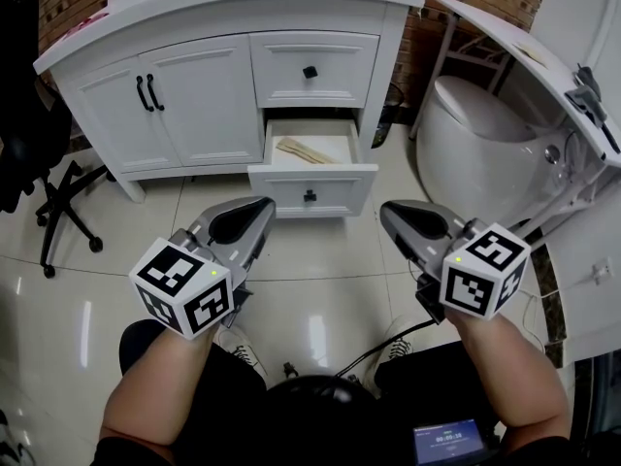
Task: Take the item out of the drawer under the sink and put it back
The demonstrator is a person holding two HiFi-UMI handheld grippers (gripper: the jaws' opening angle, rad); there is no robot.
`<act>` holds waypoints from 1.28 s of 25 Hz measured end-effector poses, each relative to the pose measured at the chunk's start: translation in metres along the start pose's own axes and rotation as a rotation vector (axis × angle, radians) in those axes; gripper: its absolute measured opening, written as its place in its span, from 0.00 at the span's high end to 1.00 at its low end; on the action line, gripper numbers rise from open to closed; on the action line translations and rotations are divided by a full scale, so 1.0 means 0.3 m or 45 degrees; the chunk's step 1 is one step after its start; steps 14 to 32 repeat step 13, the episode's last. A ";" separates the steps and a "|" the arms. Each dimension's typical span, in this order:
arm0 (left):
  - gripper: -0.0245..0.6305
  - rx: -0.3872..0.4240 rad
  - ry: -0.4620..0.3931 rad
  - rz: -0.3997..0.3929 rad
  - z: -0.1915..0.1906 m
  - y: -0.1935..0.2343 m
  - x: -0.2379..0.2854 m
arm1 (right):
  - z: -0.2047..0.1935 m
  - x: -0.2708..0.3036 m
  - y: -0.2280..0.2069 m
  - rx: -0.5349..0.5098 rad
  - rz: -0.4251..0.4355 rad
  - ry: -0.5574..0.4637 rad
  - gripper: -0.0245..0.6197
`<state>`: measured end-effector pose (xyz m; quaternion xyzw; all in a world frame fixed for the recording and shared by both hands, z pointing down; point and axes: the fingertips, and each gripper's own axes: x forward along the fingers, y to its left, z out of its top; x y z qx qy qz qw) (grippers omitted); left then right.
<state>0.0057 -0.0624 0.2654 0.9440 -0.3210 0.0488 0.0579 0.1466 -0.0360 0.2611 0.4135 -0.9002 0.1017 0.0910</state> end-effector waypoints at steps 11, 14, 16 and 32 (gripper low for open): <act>0.95 -0.003 0.005 -0.004 -0.003 -0.003 0.003 | -0.005 0.002 0.001 0.002 0.001 0.010 0.95; 0.95 -0.005 0.005 -0.004 -0.002 -0.004 0.003 | -0.006 0.001 0.002 0.002 0.002 0.012 0.95; 0.95 -0.005 0.005 -0.004 -0.002 -0.004 0.003 | -0.006 0.001 0.002 0.002 0.002 0.012 0.95; 0.95 -0.005 0.005 -0.004 -0.002 -0.004 0.003 | -0.006 0.001 0.002 0.002 0.002 0.012 0.95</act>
